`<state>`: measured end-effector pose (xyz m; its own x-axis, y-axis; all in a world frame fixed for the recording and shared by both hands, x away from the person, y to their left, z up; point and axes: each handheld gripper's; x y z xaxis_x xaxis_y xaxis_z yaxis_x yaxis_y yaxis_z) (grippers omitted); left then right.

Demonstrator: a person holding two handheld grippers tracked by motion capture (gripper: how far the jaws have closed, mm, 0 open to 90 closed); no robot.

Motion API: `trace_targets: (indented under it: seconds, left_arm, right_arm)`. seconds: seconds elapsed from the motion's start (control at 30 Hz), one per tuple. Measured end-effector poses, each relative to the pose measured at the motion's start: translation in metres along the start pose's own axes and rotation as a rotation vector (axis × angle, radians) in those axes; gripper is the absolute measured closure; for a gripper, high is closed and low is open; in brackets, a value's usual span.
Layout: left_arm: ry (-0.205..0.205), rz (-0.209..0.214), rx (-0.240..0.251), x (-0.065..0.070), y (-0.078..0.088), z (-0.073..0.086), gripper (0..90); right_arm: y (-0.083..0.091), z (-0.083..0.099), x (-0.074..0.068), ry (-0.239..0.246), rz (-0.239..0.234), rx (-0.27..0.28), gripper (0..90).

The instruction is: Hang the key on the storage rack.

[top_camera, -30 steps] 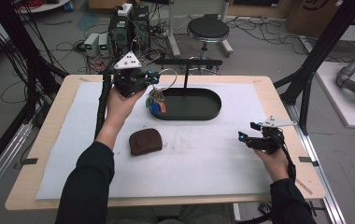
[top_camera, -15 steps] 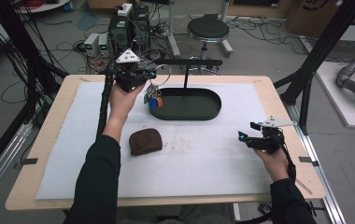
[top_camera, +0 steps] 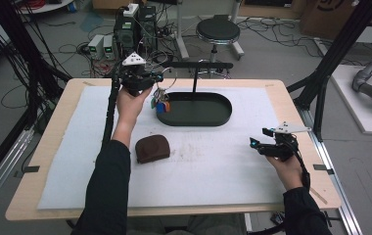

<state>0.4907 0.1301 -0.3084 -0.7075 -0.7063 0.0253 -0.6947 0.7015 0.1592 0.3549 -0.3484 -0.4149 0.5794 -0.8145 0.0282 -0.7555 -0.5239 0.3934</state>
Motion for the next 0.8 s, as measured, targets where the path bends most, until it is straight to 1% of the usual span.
trace_targets:
  seconds: [0.07, 0.1, 0.23, 0.3, 0.37, 0.43, 0.47, 0.5, 0.53, 0.57, 0.63, 0.67, 0.8]
  left_arm:
    - [0.003, -0.004, -0.006, -0.001, -0.001, 0.001, 86.3]
    - [0.012, -0.005, -0.004, -0.002, -0.001, 0.003, 86.3]
    - [0.009, -0.013, -0.020, -0.003, -0.003, 0.005, 86.3]
    - [0.009, -0.015, -0.019, -0.004, -0.003, 0.006, 86.2]
    - [0.020, -0.018, -0.018, -0.005, -0.002, 0.007, 86.2]
    - [0.023, -0.036, -0.024, -0.007, -0.003, 0.008, 85.9]
    - [0.023, -0.036, -0.024, -0.007, -0.003, 0.008, 85.9]
    - [0.032, -0.042, -0.027, -0.009, -0.002, 0.009, 85.9]
    - [0.032, -0.042, -0.027, -0.009, -0.002, 0.009, 85.7]
    - [0.021, -0.057, -0.042, -0.009, -0.002, 0.009, 85.7]
    - [0.023, -0.061, -0.042, -0.009, -0.003, 0.010, 85.6]
    - [0.016, -0.064, -0.049, -0.009, -0.002, 0.011, 85.6]
    - [0.017, -0.069, -0.043, -0.009, -0.003, 0.013, 82.7]
  right_arm:
    - [0.000, 0.000, 0.000, 0.003, 0.000, 0.002, 30.4]
    - [0.000, 0.000, 0.000, 0.003, -0.001, 0.003, 30.4]
    - [0.000, 0.000, 0.000, 0.004, 0.002, 0.005, 30.4]
    - [0.000, 0.000, 0.000, 0.002, 0.000, 0.002, 30.4]
    - [0.000, 0.000, 0.000, 0.001, 0.000, 0.002, 30.4]
    - [0.000, 0.000, 0.000, 0.001, -0.001, 0.004, 30.4]
    - [0.000, 0.000, 0.000, 0.001, -0.001, 0.004, 30.4]
    - [0.000, 0.000, 0.000, 0.001, -0.002, 0.002, 30.4]
    - [0.000, 0.000, 0.000, 0.001, -0.001, 0.001, 30.4]
    - [-0.001, 0.000, 0.000, 0.001, 0.000, -0.001, 30.4]
    - [-0.001, 0.000, -0.001, 0.001, -0.002, -0.003, 30.4]
    - [0.000, 0.000, -0.001, 0.006, -0.002, -0.002, 30.4]
    - [0.000, 0.000, -0.001, 0.006, 0.000, 0.002, 30.4]
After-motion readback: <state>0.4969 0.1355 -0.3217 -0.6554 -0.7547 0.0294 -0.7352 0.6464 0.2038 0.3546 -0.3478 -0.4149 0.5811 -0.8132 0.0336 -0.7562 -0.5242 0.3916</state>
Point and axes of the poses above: each handheld gripper's, and its own axes: y roughly backward along the jaws, z roughly out of its underside, x roughly to its right, and after that the axes turned 10 degrees about x, right-handed
